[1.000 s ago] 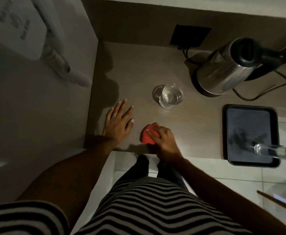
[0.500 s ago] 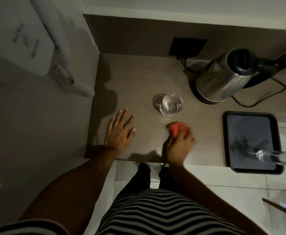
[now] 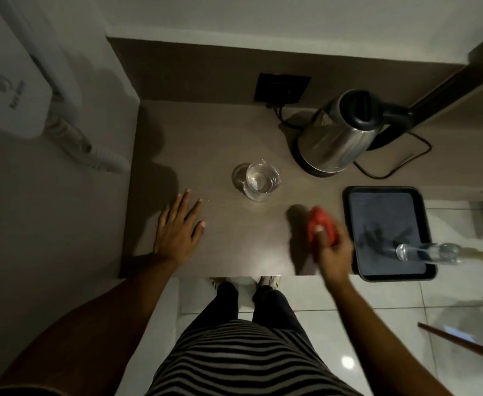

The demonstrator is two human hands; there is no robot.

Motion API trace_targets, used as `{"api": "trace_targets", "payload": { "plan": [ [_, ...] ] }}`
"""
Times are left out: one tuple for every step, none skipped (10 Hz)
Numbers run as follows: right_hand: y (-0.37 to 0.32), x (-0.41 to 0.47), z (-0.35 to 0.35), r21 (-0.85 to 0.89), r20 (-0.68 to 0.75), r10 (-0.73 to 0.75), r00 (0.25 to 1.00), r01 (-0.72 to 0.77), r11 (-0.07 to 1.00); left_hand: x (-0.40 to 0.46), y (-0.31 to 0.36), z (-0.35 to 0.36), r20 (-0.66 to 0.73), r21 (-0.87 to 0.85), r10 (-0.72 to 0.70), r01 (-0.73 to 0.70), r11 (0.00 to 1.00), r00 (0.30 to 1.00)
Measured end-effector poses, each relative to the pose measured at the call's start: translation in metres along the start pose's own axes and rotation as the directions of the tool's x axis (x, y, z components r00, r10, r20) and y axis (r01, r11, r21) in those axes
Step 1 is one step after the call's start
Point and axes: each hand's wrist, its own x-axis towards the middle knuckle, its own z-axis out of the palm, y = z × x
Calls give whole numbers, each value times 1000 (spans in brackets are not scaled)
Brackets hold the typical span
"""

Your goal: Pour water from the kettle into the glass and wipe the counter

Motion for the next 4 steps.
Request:
{"api": "trace_targets", "payload": {
  "plan": [
    [33,45,-59,-257,-195,-70,978,18,966,2,2,-3,33,15,-17,17,1000,999],
    [66,56,-87,-648,-34,-104,994,58,759,1,11,-4,64,30,-52,50,998,997],
    [71,55,-96,-742,84,-32,996,83,665,4,17,-9,125,57,-84,77,995,989],
    [57,56,-95,-687,71,6,997,45,726,5,21,-11,146,58,-78,70,996,986]
  ]
}}
